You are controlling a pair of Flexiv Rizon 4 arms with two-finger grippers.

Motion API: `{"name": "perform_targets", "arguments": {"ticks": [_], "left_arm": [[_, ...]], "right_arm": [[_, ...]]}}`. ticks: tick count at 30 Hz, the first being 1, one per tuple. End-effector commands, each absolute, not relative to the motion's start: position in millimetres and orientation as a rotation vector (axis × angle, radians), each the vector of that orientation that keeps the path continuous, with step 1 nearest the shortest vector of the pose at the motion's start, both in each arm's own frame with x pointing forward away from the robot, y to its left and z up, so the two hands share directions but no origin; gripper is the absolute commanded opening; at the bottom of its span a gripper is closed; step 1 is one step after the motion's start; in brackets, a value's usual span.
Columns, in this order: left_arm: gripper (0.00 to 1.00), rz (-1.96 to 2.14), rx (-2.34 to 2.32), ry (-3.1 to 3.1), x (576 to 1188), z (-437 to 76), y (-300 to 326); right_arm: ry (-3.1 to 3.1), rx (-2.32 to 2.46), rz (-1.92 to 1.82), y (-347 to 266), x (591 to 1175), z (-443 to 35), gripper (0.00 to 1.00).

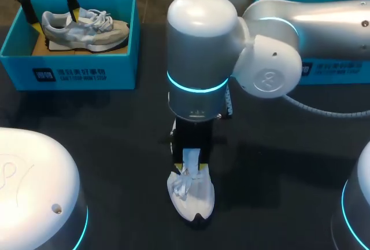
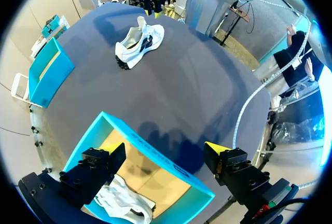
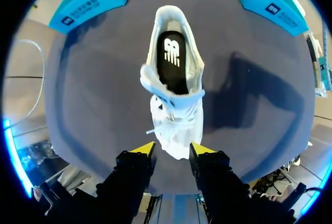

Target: Take the shoe out of the shoebox, open the shoe tongue, remove and reinsert the insole, then place the shoe into the shoebox

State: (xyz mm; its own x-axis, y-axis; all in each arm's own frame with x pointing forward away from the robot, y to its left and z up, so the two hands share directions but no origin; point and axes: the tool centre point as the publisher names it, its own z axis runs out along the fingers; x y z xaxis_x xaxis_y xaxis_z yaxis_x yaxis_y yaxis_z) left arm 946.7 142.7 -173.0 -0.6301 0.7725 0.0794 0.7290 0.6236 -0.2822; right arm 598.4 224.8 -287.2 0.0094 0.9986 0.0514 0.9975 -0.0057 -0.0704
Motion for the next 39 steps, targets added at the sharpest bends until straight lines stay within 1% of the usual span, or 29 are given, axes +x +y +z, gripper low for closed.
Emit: {"name": "perform_targets", "arguments": {"ticks": [1,6,12,18,25,28,34,39], "left_arm": [[1.0,0.327,-1.241,-2.652,946.9,-172.3,142.9],[1.0,0.327,-1.241,-2.652,946.9,-172.3,142.9],[1.0,0.327,-1.241,-2.652,946.9,-172.3,142.9],[1.0,0.327,-1.241,-2.652,946.9,-172.3,142.9],[1.0,0.327,-1.241,-2.652,946.9,-172.3,142.9],[1.0,0.327,-1.241,-2.652,946.9,-172.3,142.9],[1.0,0.327,-1.241,-2.652,946.9,-172.3,142.9],[1.0,0.327,-1.241,-2.652,946.9,-172.3,142.9]], "right_arm": [[-2.116,-2.28,0.004,232.7,605.1,-296.1,0.38],[-2.157,-2.237,-0.016,226.0,626.0,-305.0,0.38],[-2.189,-2.17,-0.02,218.8,651.6,-319.3,0.35],[-2.197,-2.107,-0.014,217.5,660.7,-329.3,0.33],[-2.282,-2.146,0.015,222.7,648.9,-297.1,0.33],[-2.306,-2.142,0.01,224.7,647.4,-294.0,0.33],[-2.362,-2.056,-0.023,228.3,662.4,-303.3,0.22],[-2.365,-1.995,-0.039,221.0,680.5,-323.1,0.21]]}}
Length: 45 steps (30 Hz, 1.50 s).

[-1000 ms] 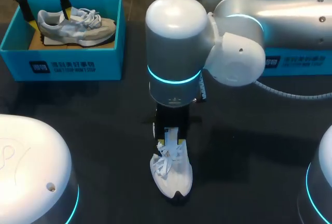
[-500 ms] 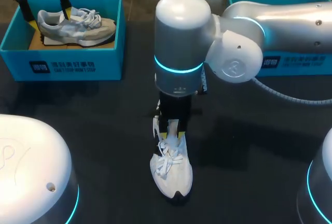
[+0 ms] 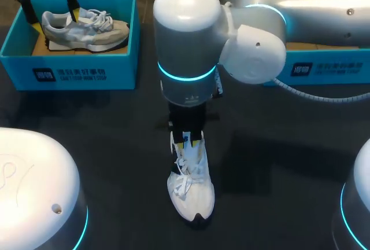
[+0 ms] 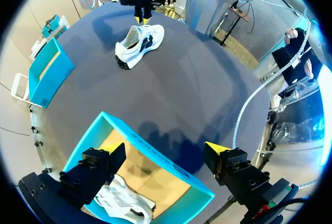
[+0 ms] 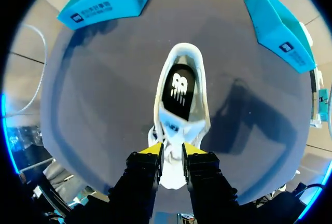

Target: Take the shoe out of the shoebox, open the shoe tongue, remove and reinsert the insole, then place the shoe into the shoebox

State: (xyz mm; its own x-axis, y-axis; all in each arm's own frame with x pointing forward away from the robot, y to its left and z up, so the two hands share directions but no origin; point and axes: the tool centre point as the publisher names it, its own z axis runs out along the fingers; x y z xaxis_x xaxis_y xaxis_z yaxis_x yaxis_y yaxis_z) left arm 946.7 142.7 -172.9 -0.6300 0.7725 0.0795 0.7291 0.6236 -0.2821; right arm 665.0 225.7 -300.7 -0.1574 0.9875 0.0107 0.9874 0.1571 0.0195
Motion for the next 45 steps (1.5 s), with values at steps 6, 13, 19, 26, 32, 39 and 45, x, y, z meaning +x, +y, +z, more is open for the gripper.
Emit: {"name": "perform_targets", "arguments": {"ticks": [6,13,19,26,32,39,45], "left_arm": [[1.0,0.327,-1.241,-2.652,946.9,-172.3,142.9],[1.0,0.327,-1.241,-2.652,946.9,-172.3,142.9],[1.0,0.327,-1.241,-2.652,946.9,-172.3,142.9],[1.0,0.327,-1.241,-2.652,946.9,-172.3,142.9],[1.0,0.327,-1.241,-2.652,946.9,-172.3,142.9],[1.0,0.327,-1.241,-2.652,946.9,-172.3,142.9],[1.0,0.327,-1.241,-2.652,946.9,-172.3,142.9]], "right_arm": [[2.484,2.064,0.049,215.2,690.2,-336.3,0.21],[2.525,1.919,0.066,213.4,691.5,-302.4,0.23],[2.81,1.46,0.139,209.6,707.4,-269.4,0.26],[3.043,0.837,0.175,203.9,724.1,-246.5,1.0],[3.212,0.51,0.256,205.6,728.2,-246.1,1.0],[3.189,0.445,0.14,215.7,731.0,-248.1,1.0],[3.092,0.302,0.064,222.8,742.4,-255.4,1.0]]}}
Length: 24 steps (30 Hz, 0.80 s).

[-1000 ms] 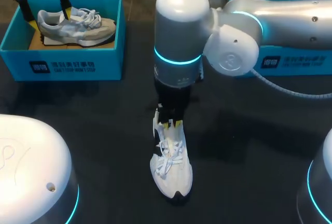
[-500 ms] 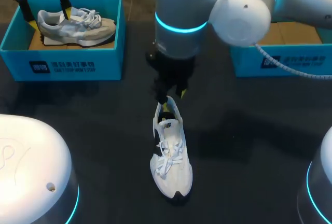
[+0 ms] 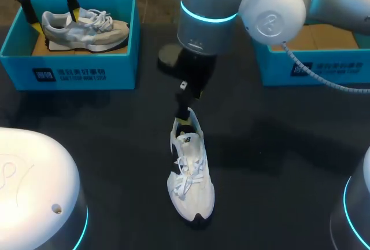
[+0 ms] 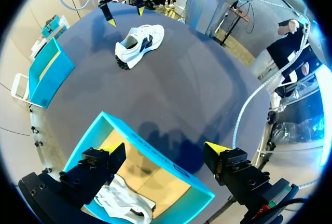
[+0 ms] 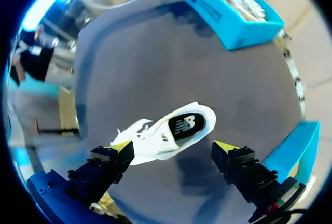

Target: Take the shoe out of the shoebox, open the shoe tongue, remove and reinsert the insole, then place the shoe into the shoebox

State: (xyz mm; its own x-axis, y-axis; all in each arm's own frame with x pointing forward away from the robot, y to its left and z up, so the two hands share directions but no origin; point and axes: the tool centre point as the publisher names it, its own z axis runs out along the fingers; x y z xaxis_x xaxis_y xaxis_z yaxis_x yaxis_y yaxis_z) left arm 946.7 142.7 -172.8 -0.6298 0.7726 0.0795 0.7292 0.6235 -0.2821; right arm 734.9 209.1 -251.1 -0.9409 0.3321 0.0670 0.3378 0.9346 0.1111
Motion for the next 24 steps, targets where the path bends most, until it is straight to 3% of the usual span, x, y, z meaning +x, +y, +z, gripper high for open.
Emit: {"name": "perform_targets", "arguments": {"ticks": [1,24], "left_arm": [[1.0,0.327,-1.241,-2.652,946.9,-172.3,142.9],[1.0,0.327,-1.241,-2.652,946.9,-172.3,142.9]], "right_arm": [[-3.178,-0.301,-0.059,223.1,744.0,-255.9,1.0],[-3.277,-0.026,0.041,222.3,797.1,-299.7,1.0]]}}
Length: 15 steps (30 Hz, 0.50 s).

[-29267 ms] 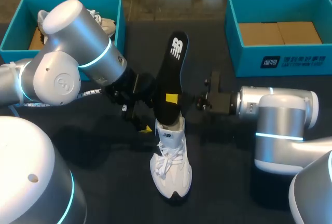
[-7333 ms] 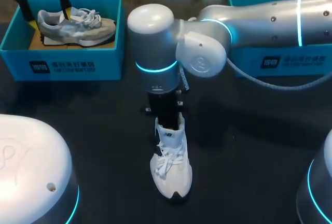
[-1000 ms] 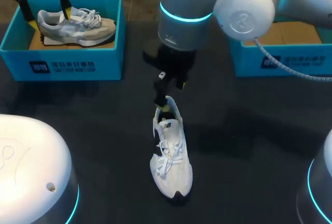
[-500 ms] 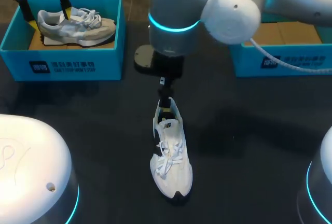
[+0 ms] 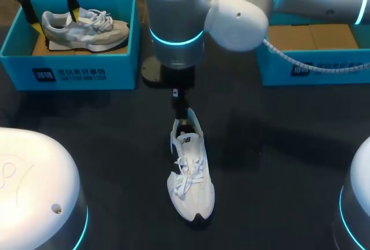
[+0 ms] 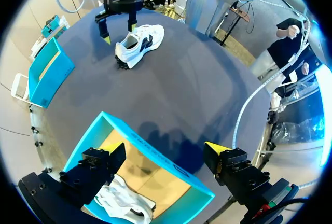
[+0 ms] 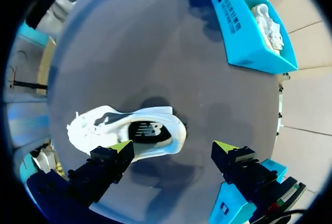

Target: Take the shoe out of the shoebox, open the shoe tongue, remove and reinsert the insole, then place the shoe into the shoebox

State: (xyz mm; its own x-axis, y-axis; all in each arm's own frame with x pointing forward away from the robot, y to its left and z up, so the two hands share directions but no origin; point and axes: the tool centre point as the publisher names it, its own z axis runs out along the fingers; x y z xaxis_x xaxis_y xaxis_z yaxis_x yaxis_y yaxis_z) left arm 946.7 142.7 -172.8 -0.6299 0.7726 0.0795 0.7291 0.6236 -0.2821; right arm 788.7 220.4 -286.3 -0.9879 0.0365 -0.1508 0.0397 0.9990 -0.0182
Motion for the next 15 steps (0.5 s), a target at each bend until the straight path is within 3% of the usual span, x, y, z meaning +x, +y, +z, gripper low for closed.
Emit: {"name": "perform_targets", "arguments": {"ticks": [1,15], "left_arm": [[1.0,0.327,-1.241,-2.652,946.9,-172.3,142.9],[1.0,0.327,-1.241,-2.652,946.9,-172.3,142.9]], "right_arm": [[3.006,0.0,-0.04,221.5,798.9,-304.8,1.0],[3.014,-0.065,-0.069,223.5,809.7,-341.5,1.0]]}}
